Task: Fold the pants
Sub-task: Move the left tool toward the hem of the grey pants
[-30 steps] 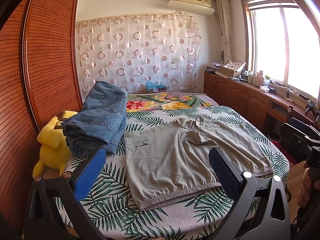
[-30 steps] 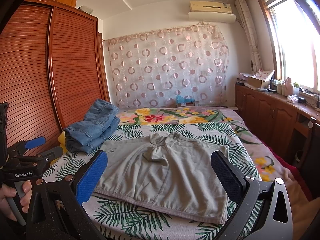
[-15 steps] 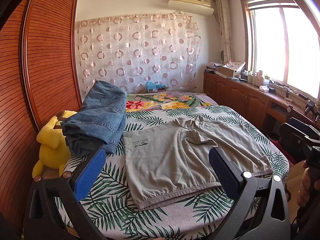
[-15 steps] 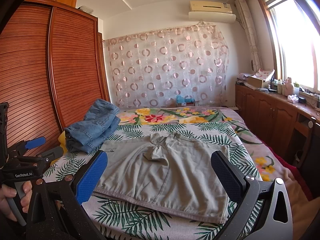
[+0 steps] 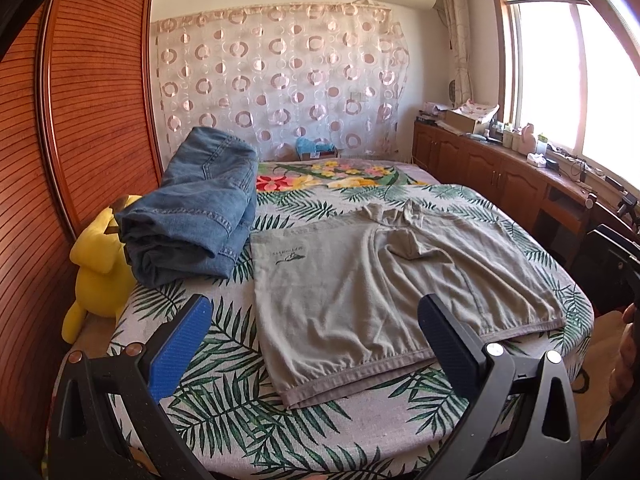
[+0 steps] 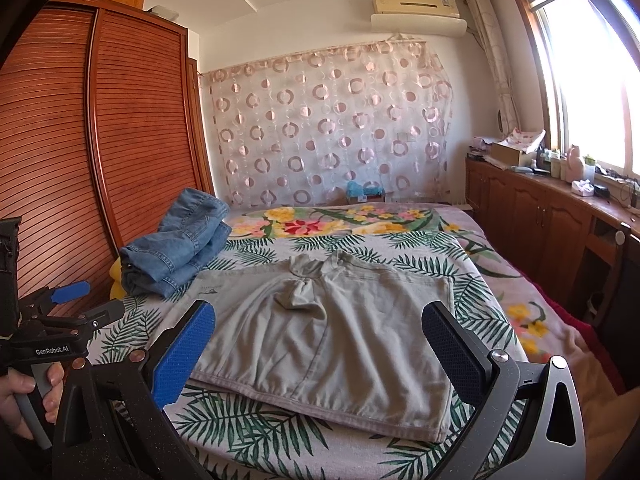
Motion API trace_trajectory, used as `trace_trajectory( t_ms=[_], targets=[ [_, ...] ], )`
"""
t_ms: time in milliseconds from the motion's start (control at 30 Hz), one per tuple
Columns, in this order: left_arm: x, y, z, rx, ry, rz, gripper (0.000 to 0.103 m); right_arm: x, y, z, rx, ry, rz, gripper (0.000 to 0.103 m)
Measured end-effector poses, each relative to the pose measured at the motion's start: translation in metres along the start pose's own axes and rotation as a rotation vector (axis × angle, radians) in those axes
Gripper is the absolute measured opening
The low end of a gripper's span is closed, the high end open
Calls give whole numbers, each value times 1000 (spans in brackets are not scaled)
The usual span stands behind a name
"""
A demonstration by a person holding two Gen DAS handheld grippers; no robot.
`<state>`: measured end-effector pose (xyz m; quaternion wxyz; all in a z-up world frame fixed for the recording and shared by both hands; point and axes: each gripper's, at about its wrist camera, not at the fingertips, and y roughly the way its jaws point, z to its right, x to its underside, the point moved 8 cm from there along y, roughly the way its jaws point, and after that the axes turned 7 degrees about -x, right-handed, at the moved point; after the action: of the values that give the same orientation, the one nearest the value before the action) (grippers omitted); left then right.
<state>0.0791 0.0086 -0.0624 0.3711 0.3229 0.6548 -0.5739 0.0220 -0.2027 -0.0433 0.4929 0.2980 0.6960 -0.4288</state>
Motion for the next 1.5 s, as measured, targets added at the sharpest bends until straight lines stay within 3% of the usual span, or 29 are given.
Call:
trace_trajectory(
  t_ms=[400, 800, 867, 1067, 1200, 1333, 1500],
  targets=[
    [30, 31, -15, 7, -8, -105, 103, 14, 19, 22, 48, -16, -98, 103],
    [58, 54, -36, 48, -36, -186, 102, 37, 38, 33, 102, -21, -274, 103],
    [62, 55, -36, 67, -36, -200, 98, 34, 38, 31, 104, -17, -296, 103],
    [75, 57, -31, 120, -19, -248, 69, 32, 36, 24, 106, -5, -351, 103],
    [83, 58, -27, 140, -14, -265, 53, 25, 28, 23, 103, -15, -330, 103],
    [85, 56, -26, 143, -12, -263, 46, 23, 22, 19, 91, -29, -327, 103],
    [86, 56, -21, 138, 10, -256, 44, 32, 18, 25, 77, -42, -318, 103]
  ],
)
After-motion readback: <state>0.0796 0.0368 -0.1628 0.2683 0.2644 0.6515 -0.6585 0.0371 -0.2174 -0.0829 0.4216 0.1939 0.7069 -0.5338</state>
